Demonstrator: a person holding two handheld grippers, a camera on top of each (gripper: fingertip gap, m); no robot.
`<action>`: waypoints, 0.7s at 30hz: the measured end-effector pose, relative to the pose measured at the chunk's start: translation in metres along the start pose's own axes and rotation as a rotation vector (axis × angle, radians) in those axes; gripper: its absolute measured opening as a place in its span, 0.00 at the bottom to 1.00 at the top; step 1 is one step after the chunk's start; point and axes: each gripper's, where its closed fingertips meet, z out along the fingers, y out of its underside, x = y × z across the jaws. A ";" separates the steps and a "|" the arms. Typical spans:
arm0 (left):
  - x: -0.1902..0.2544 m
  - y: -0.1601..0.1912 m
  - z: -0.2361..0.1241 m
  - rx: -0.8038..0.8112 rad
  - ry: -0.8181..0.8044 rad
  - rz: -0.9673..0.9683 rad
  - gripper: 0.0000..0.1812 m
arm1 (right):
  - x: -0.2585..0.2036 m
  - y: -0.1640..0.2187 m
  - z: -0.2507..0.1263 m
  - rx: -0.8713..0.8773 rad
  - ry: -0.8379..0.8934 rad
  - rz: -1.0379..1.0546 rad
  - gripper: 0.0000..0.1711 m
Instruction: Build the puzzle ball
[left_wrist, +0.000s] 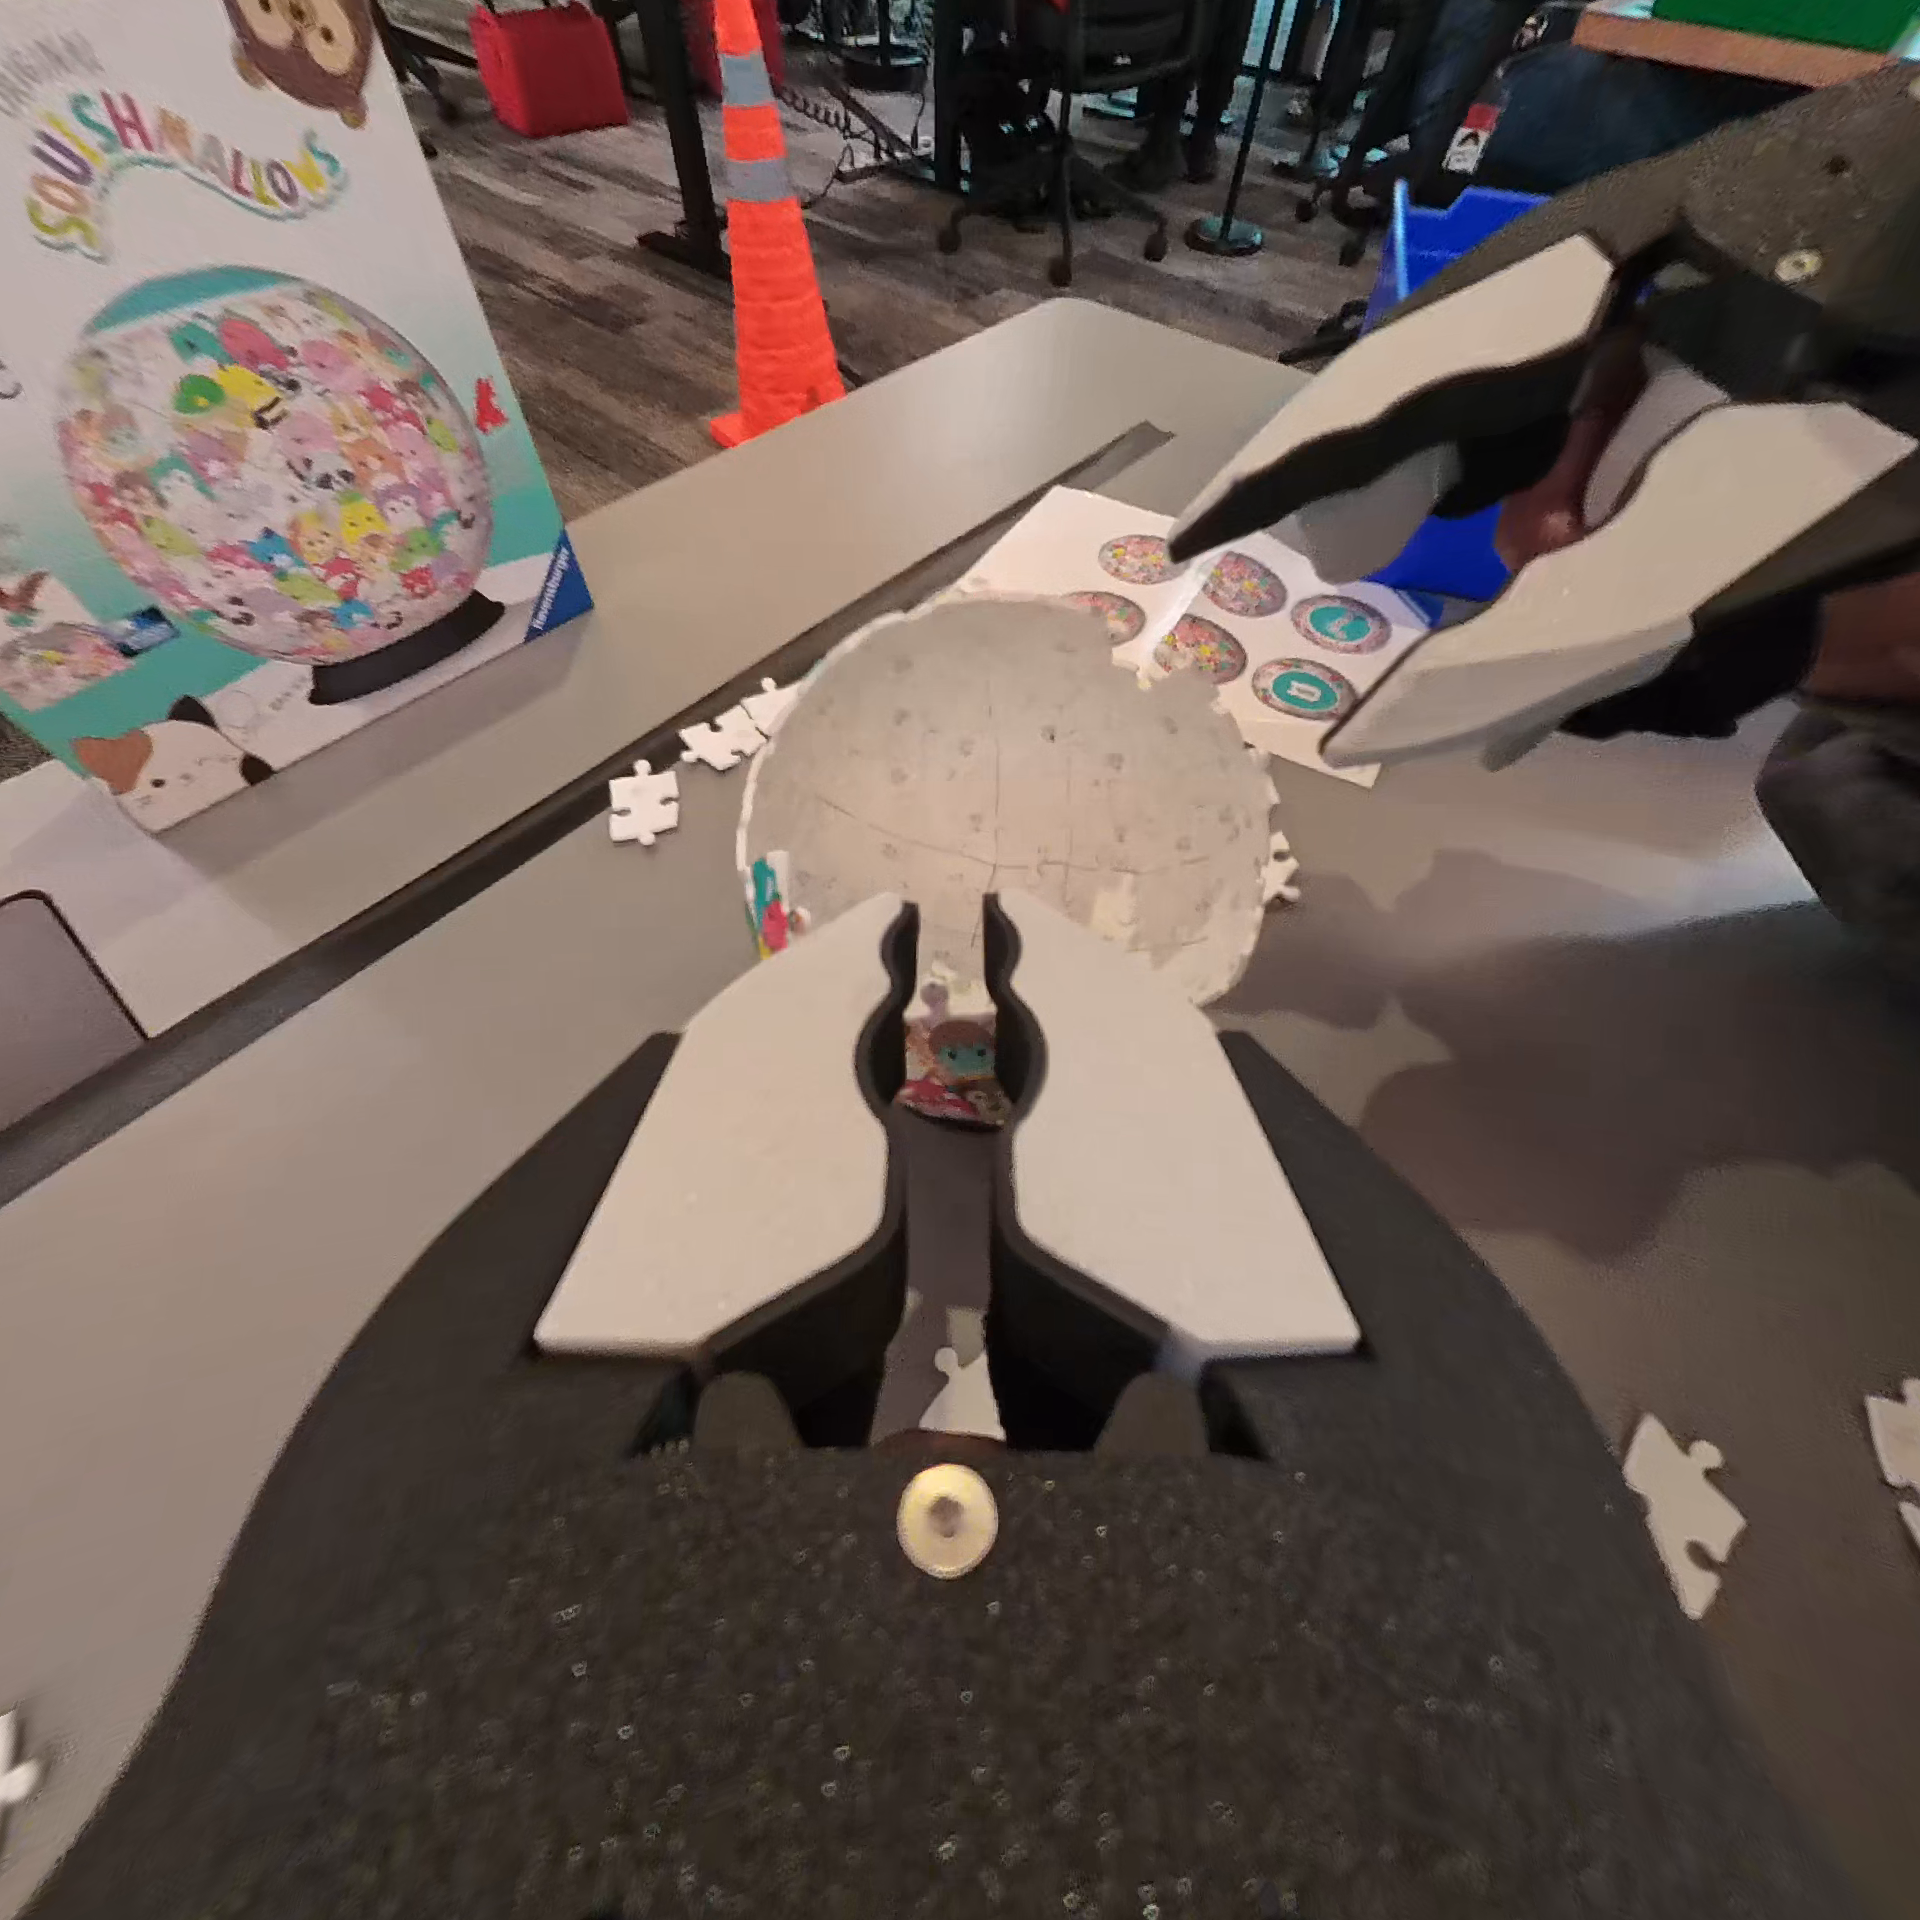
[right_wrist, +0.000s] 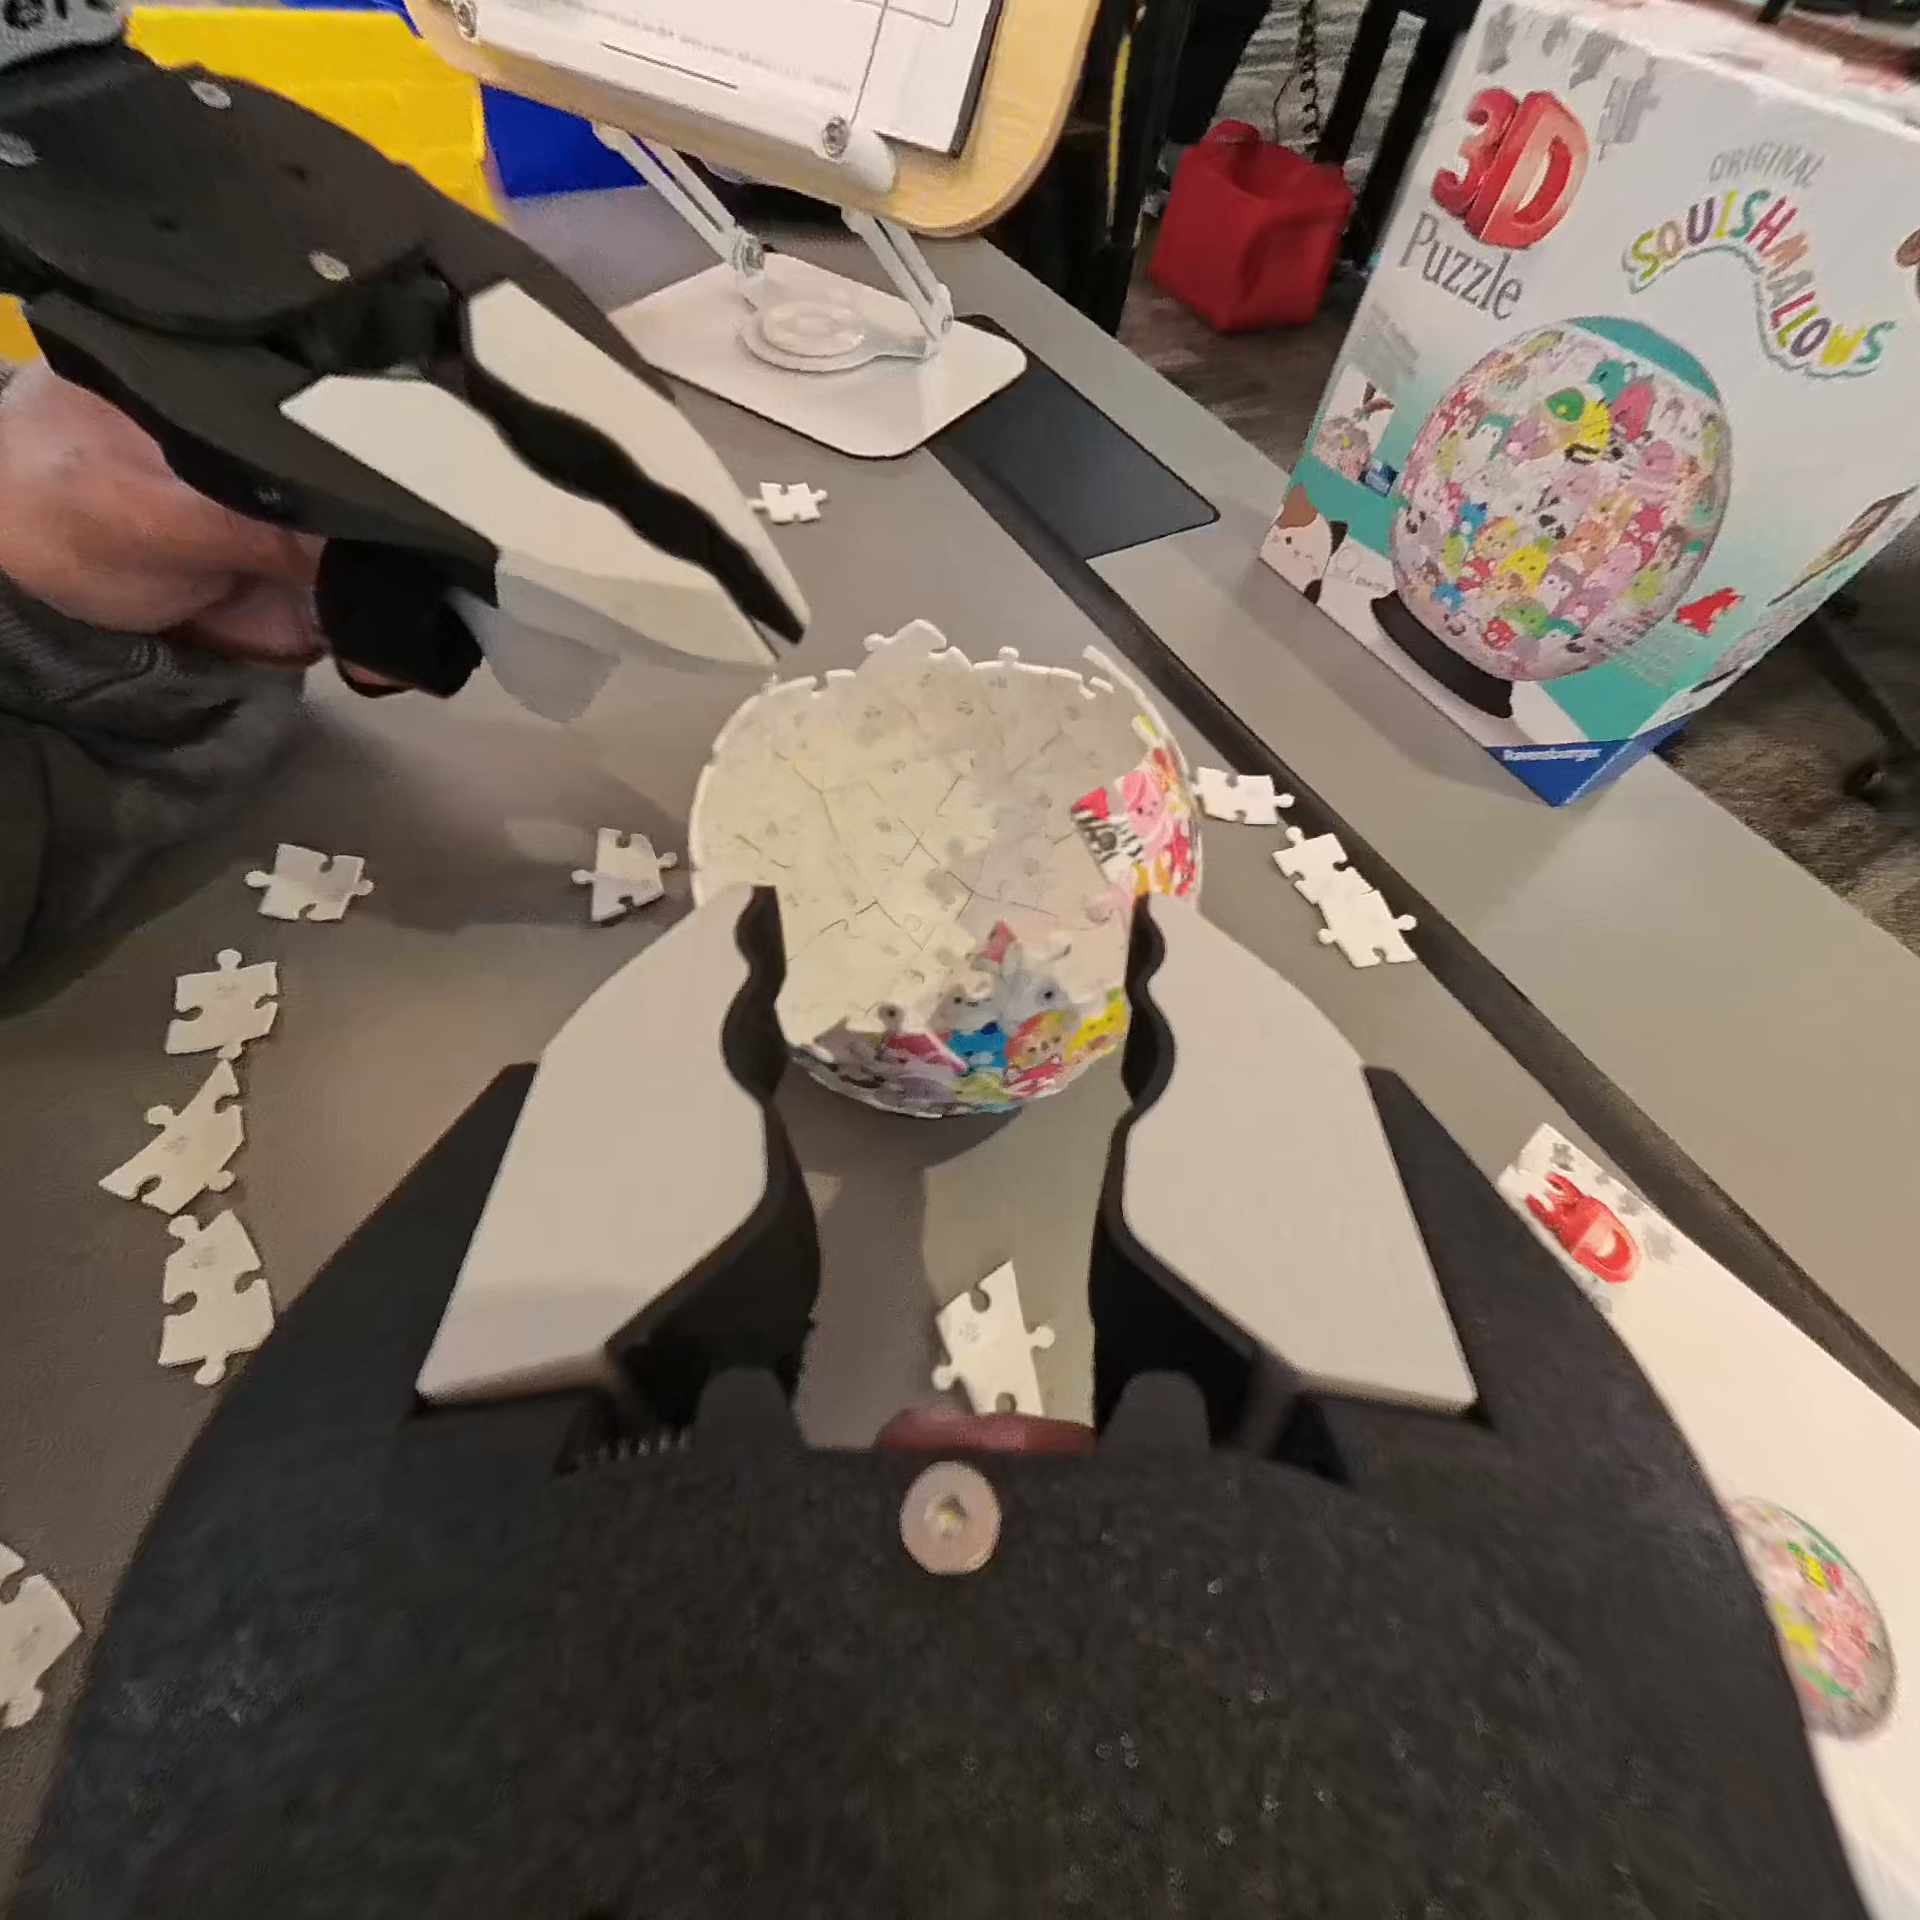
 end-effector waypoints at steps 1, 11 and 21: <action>0.001 0.002 0.001 -0.002 0.007 0.005 0.06 | 0.001 0.002 0.002 -0.005 -0.016 0.005 0.36; 0.004 0.012 0.008 -0.043 0.037 0.014 0.07 | -0.005 0.010 0.010 -0.023 -0.089 0.003 0.36; 0.008 0.019 0.005 -0.050 0.024 0.017 0.05 | -0.010 0.001 0.005 0.008 -0.079 -0.029 0.40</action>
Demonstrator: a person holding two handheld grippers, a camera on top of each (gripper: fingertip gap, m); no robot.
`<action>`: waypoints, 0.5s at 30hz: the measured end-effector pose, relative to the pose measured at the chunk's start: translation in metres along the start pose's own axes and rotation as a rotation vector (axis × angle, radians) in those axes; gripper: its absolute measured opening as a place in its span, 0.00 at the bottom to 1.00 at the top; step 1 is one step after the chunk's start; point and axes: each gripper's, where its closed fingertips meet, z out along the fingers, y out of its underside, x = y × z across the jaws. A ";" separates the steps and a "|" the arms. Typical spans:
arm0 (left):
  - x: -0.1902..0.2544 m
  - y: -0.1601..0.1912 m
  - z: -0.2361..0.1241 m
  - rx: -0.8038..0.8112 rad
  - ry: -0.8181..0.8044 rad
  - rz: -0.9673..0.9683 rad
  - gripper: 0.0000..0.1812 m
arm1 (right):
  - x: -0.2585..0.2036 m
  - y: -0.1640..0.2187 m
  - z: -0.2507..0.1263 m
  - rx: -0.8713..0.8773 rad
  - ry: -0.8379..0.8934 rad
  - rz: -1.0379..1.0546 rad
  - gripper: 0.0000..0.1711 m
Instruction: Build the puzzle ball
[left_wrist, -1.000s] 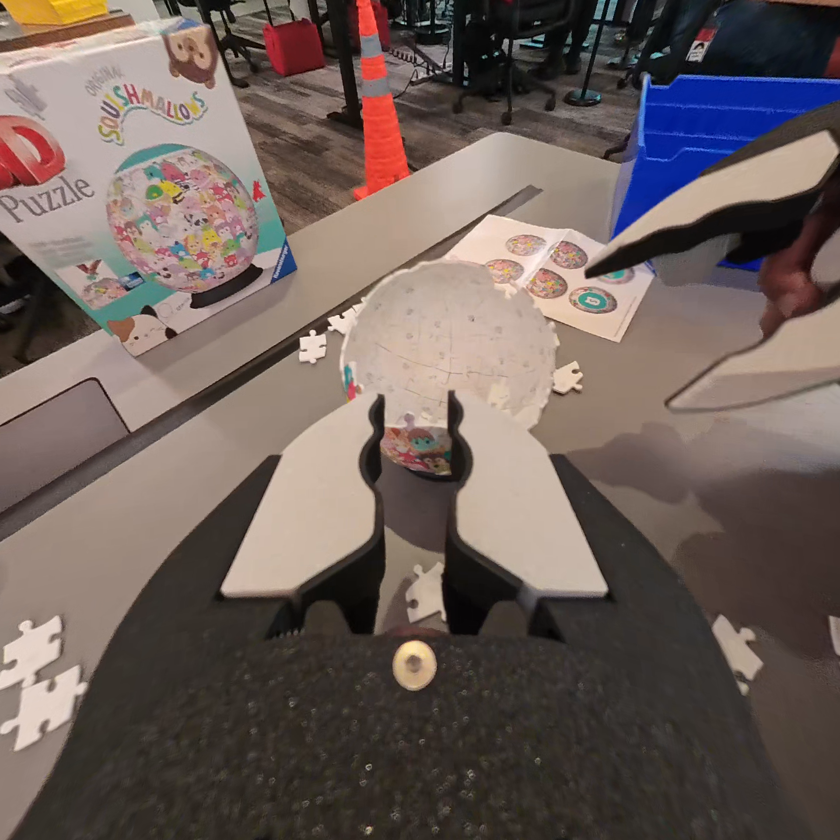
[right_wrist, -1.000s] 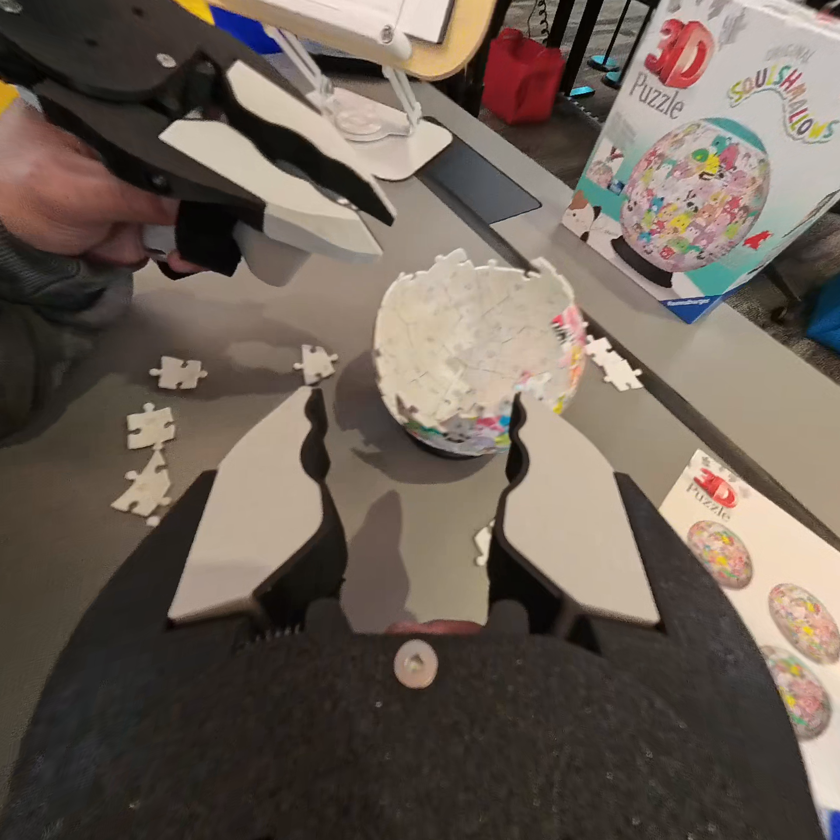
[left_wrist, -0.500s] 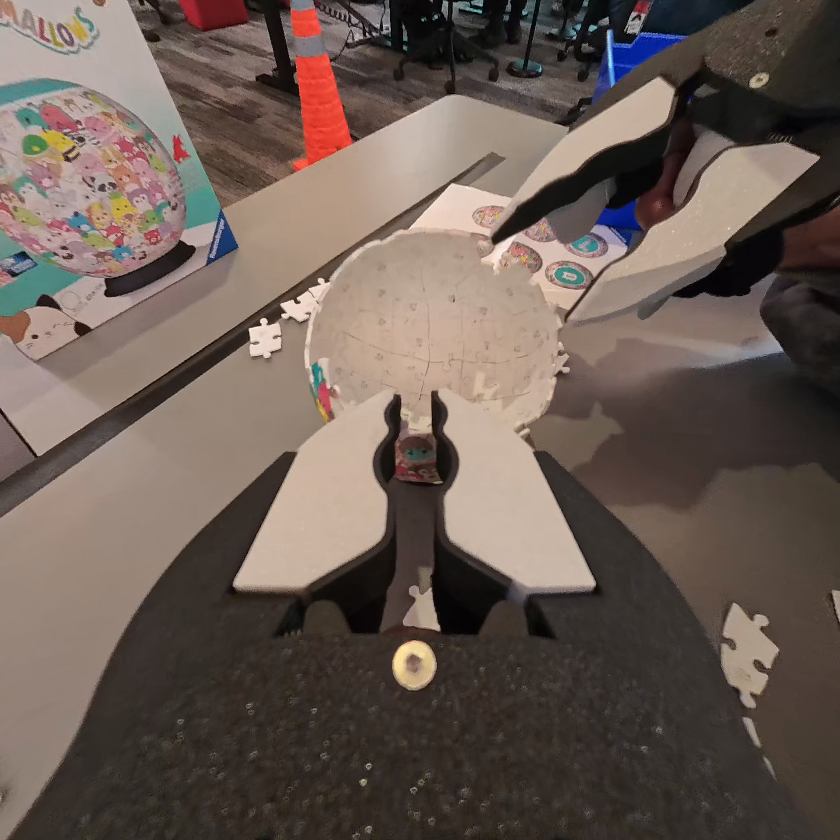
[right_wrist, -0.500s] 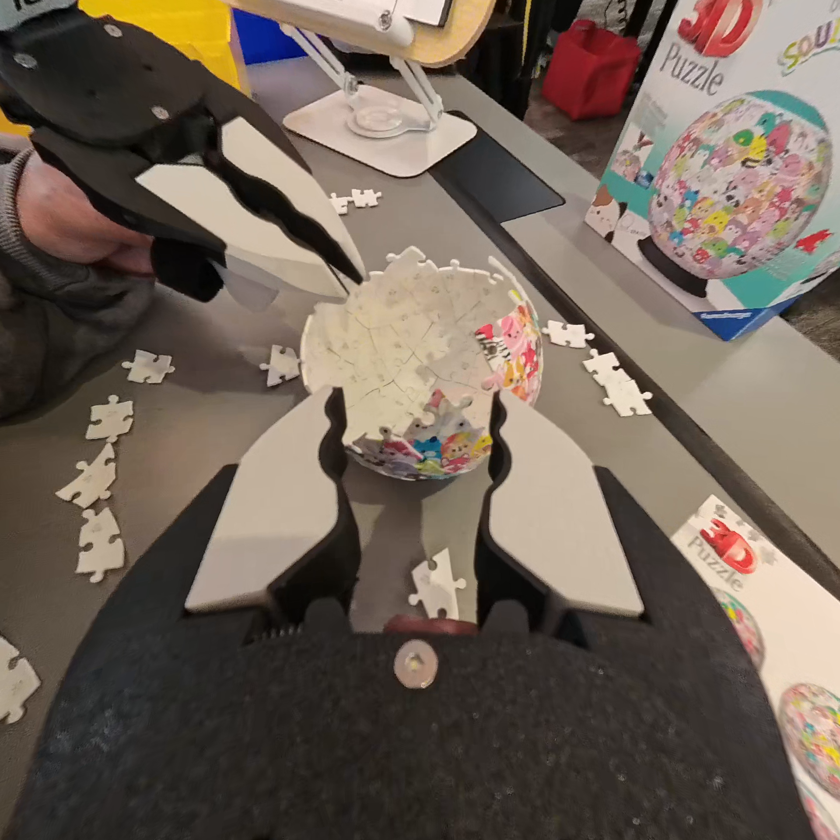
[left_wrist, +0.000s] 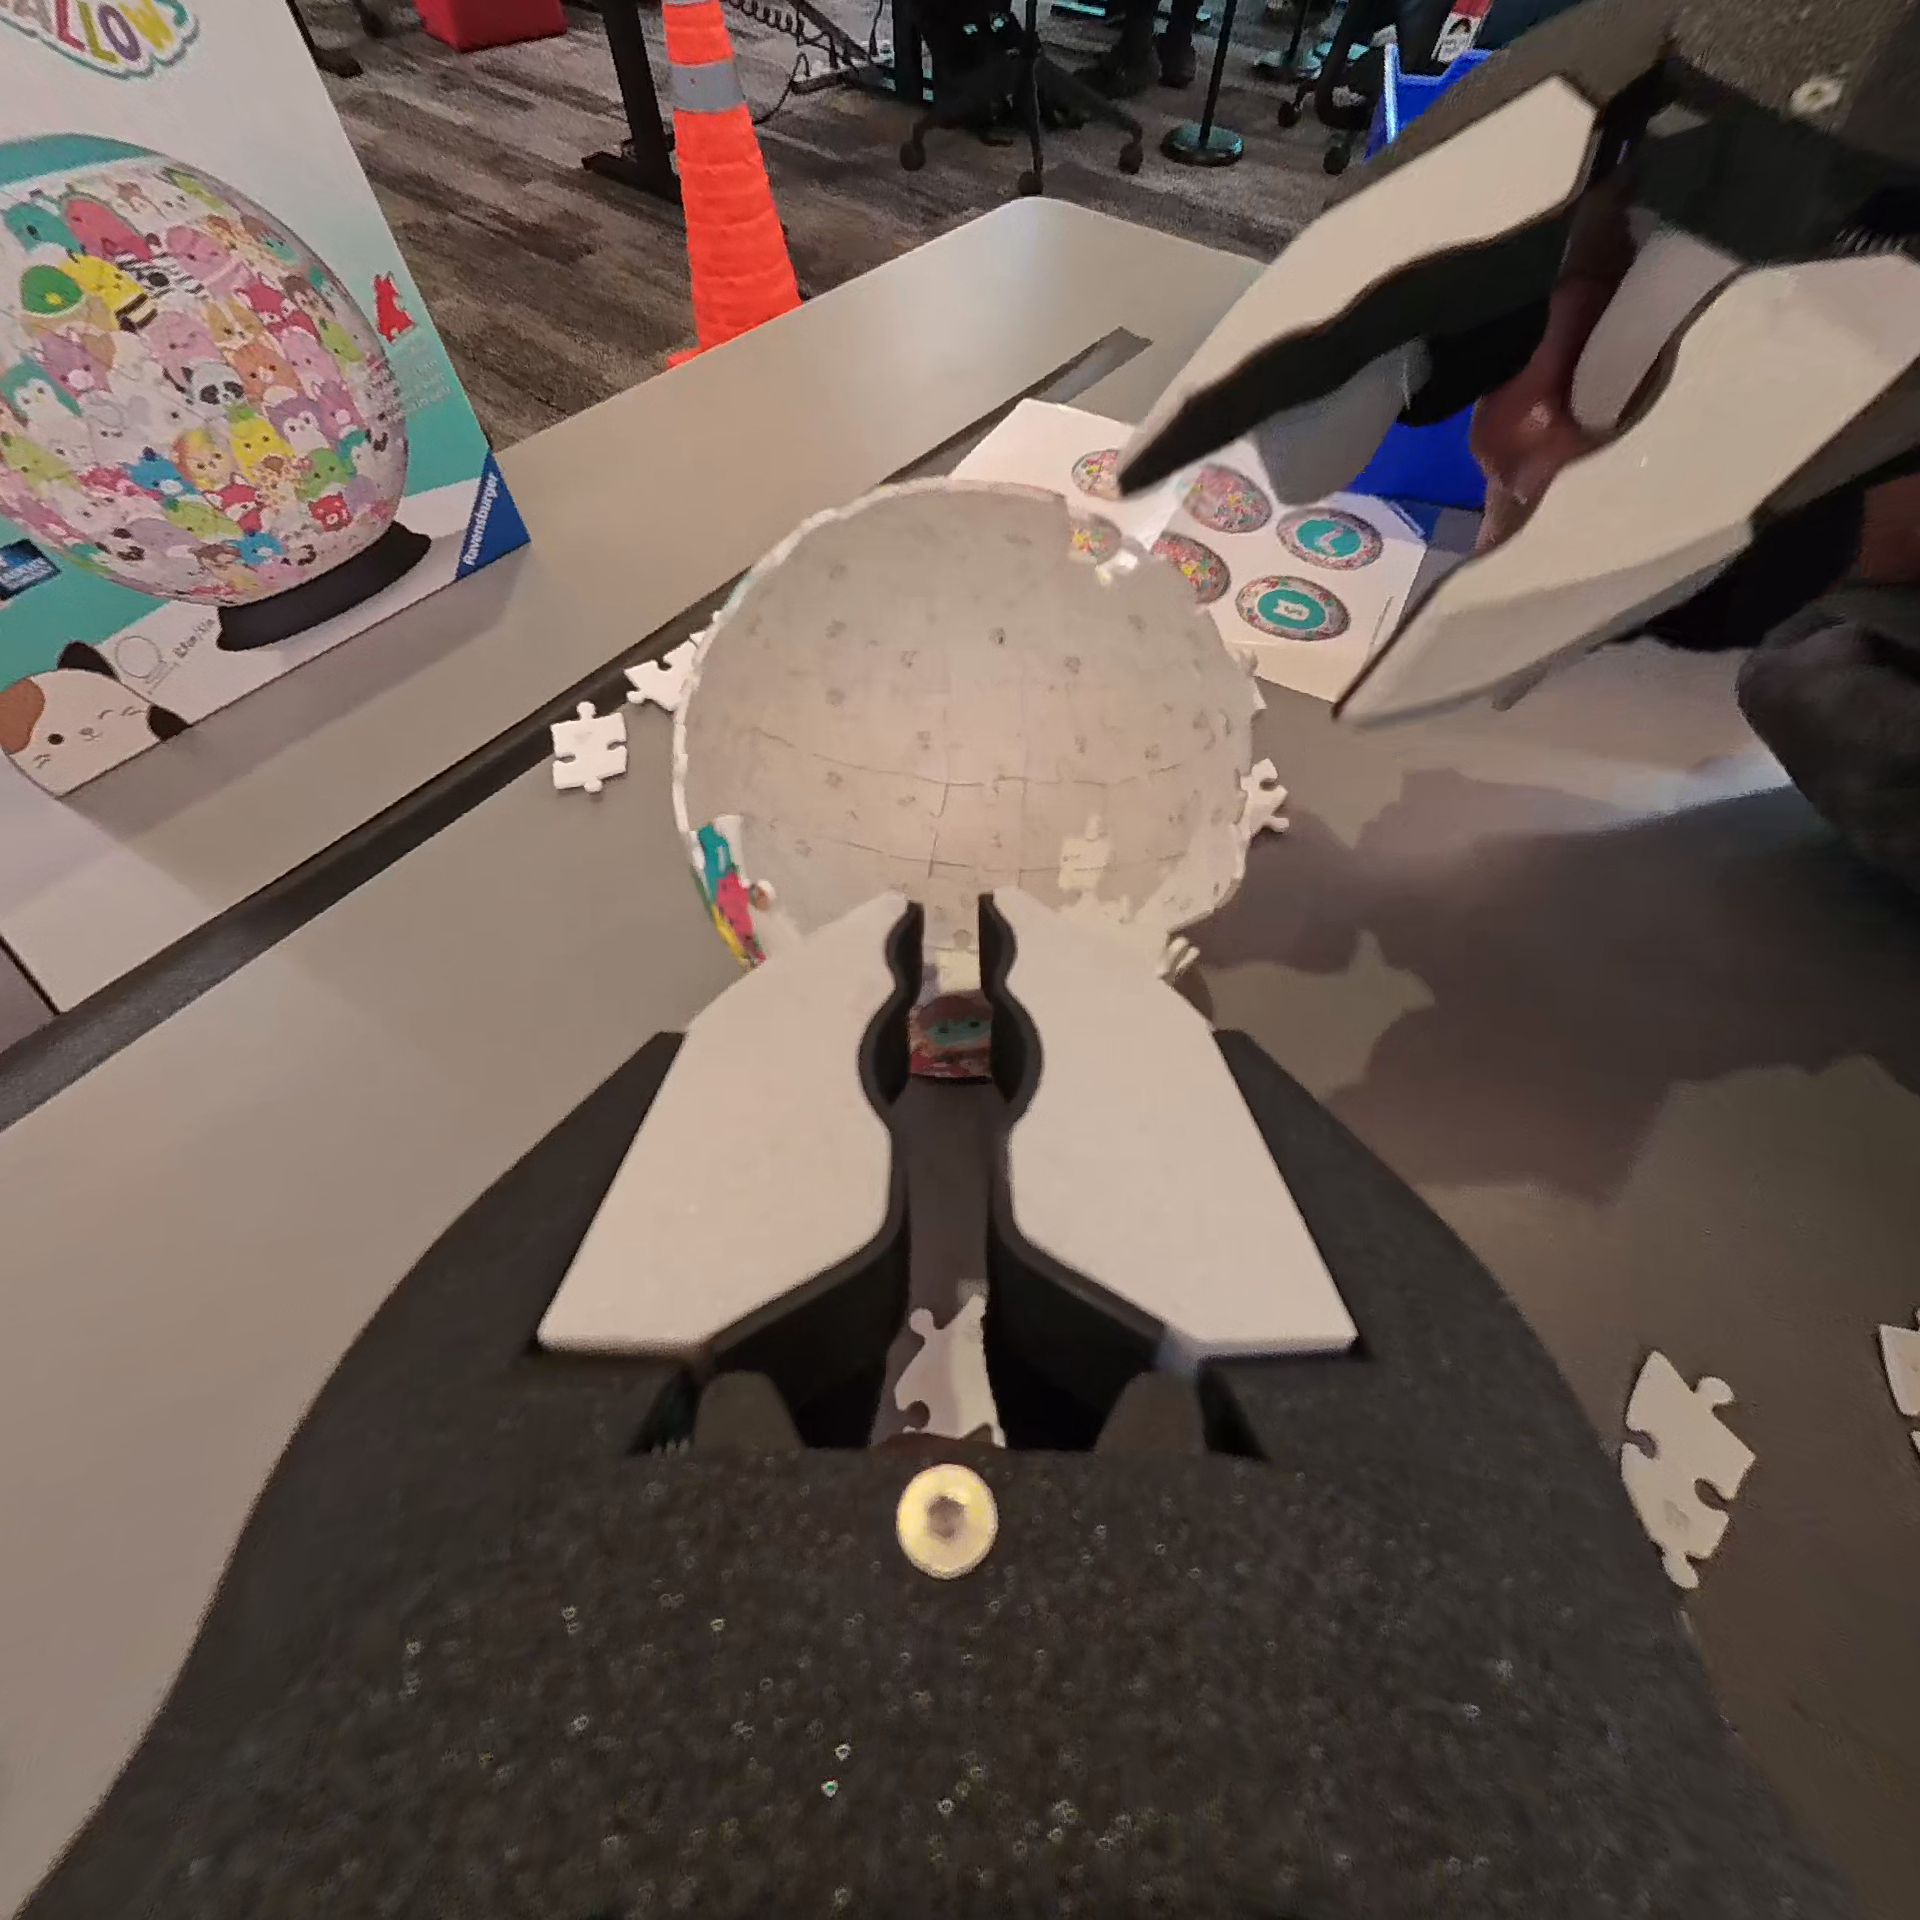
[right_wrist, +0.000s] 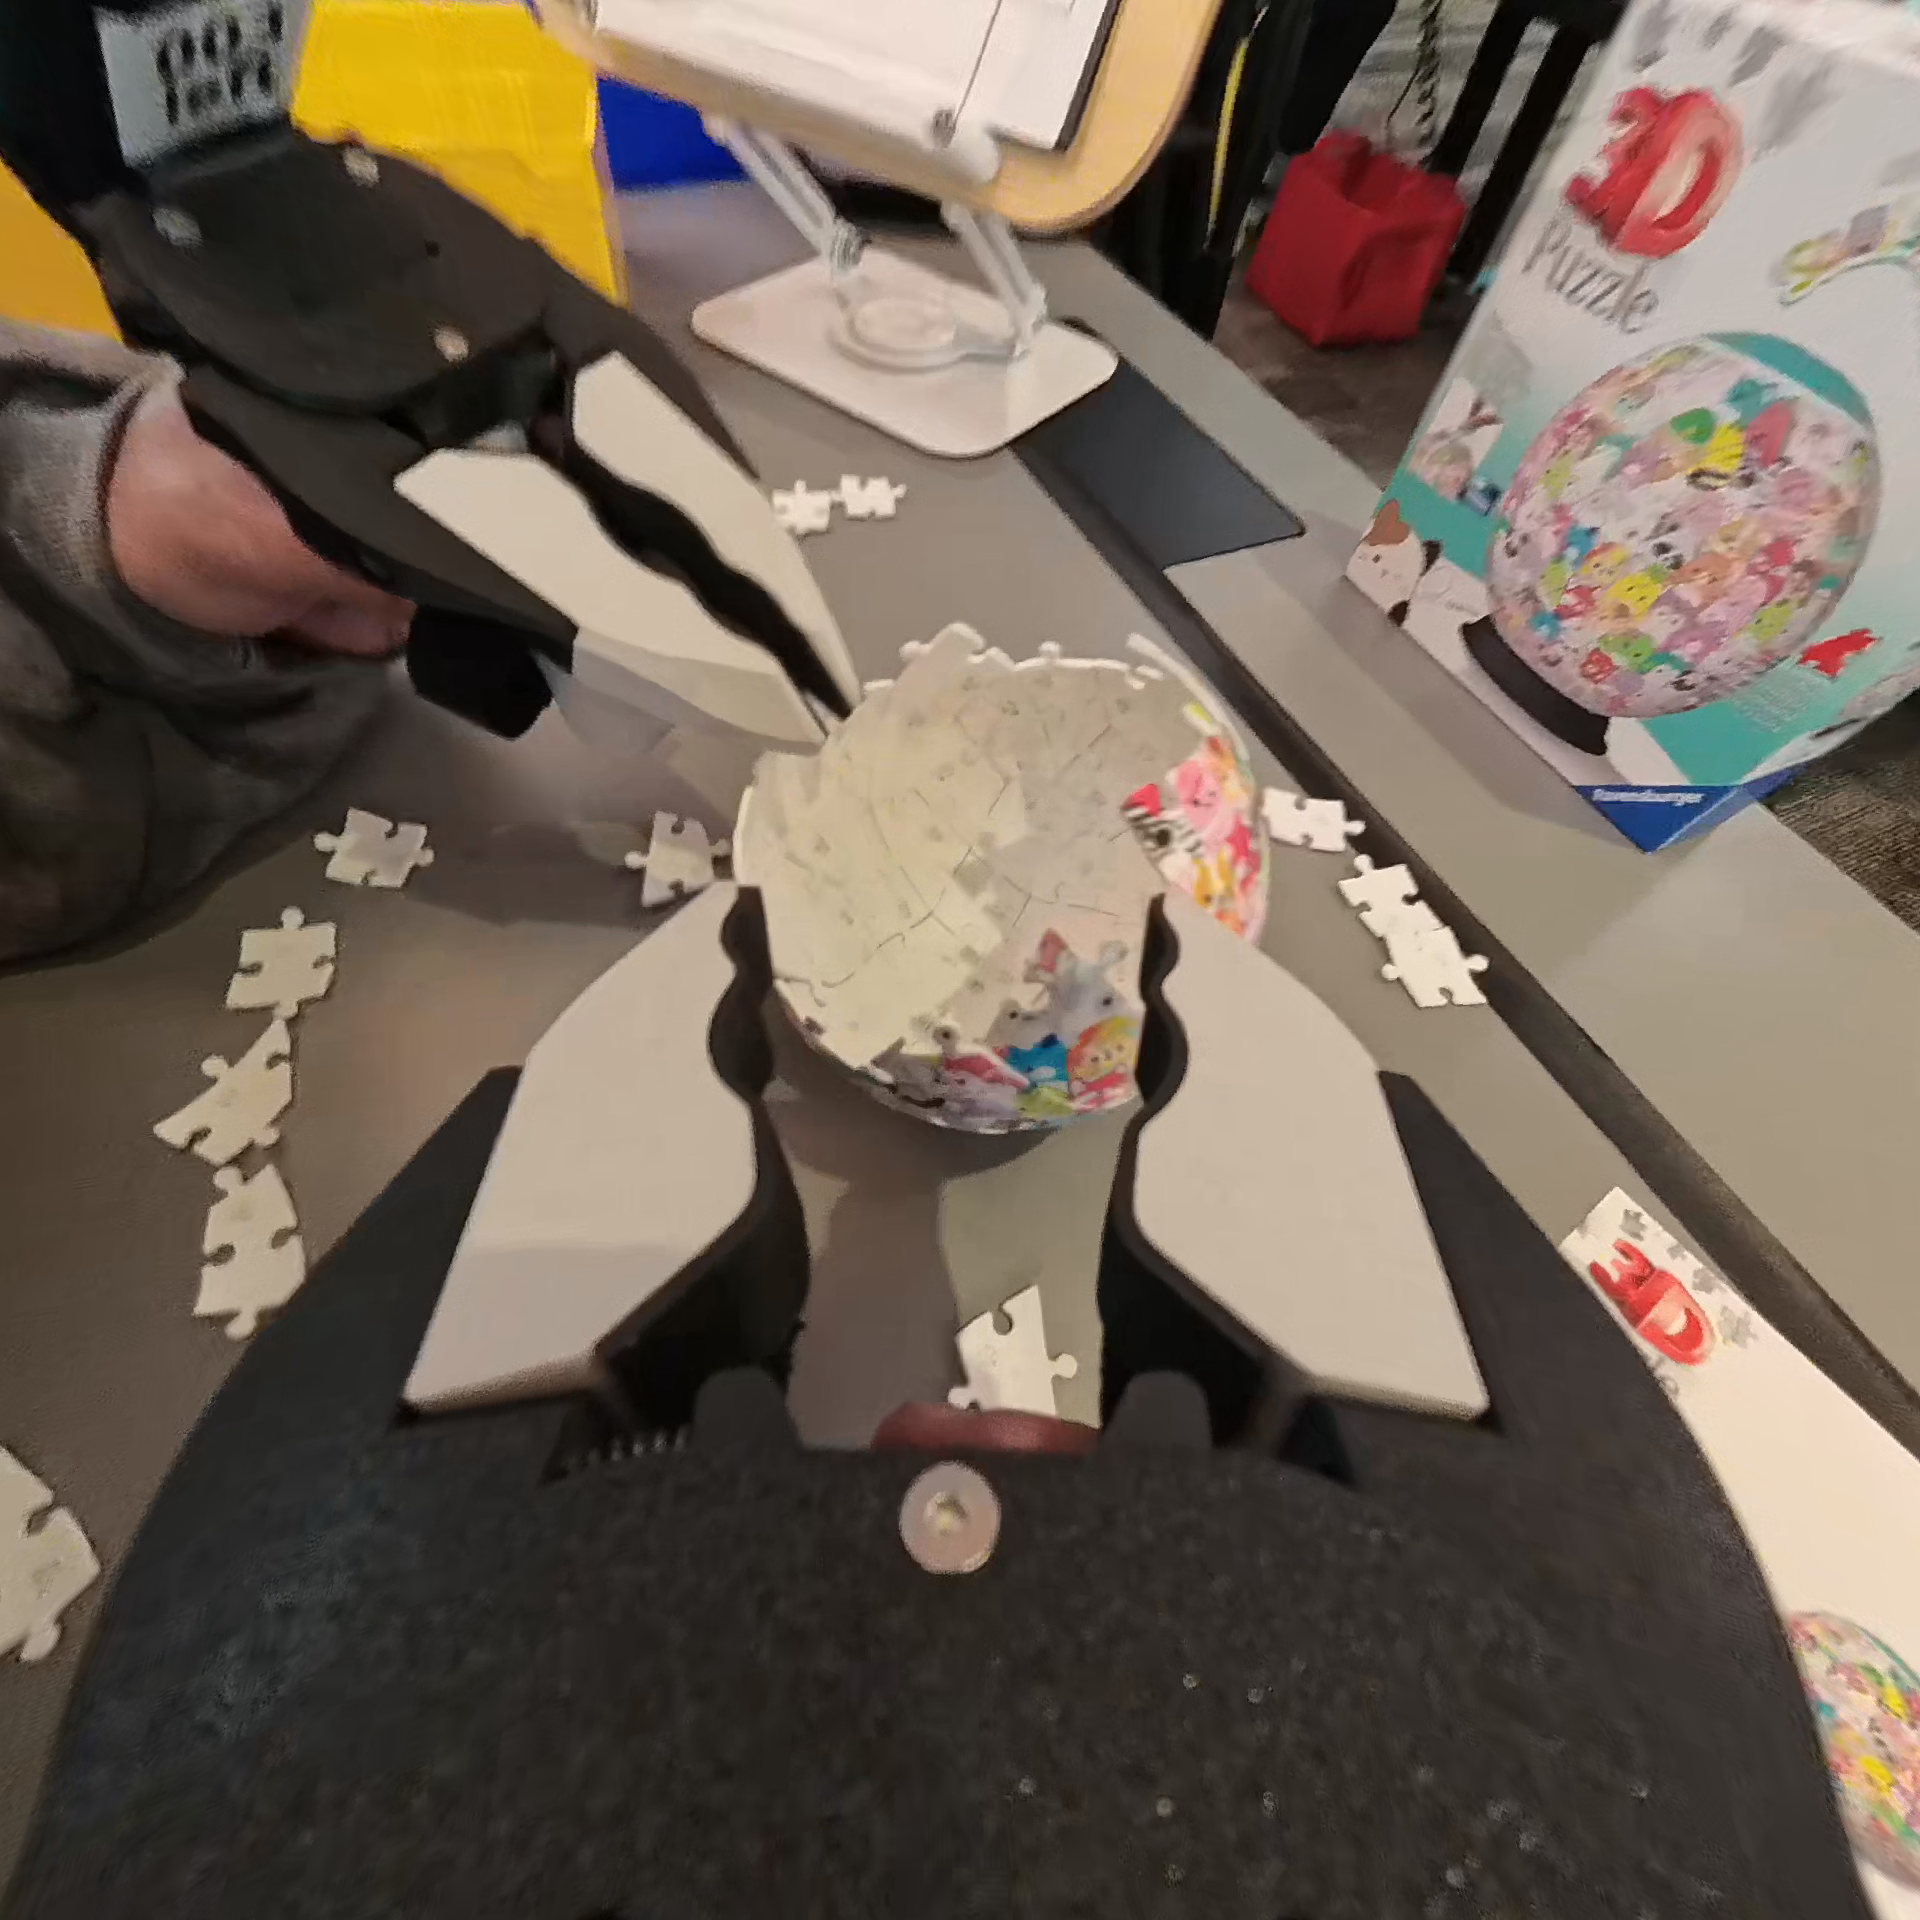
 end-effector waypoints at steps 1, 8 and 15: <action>0.000 0.001 0.000 -0.001 -0.001 0.000 0.05 | 0.005 -0.001 -0.004 0.032 0.014 0.031 0.40; 0.000 0.002 0.000 -0.008 -0.006 0.002 0.05 | 0.000 0.049 -0.003 -0.020 -0.186 0.292 0.59; -0.001 0.003 0.000 -0.007 -0.014 -0.009 0.05 | -0.006 0.085 0.026 -0.322 -0.198 0.126 0.69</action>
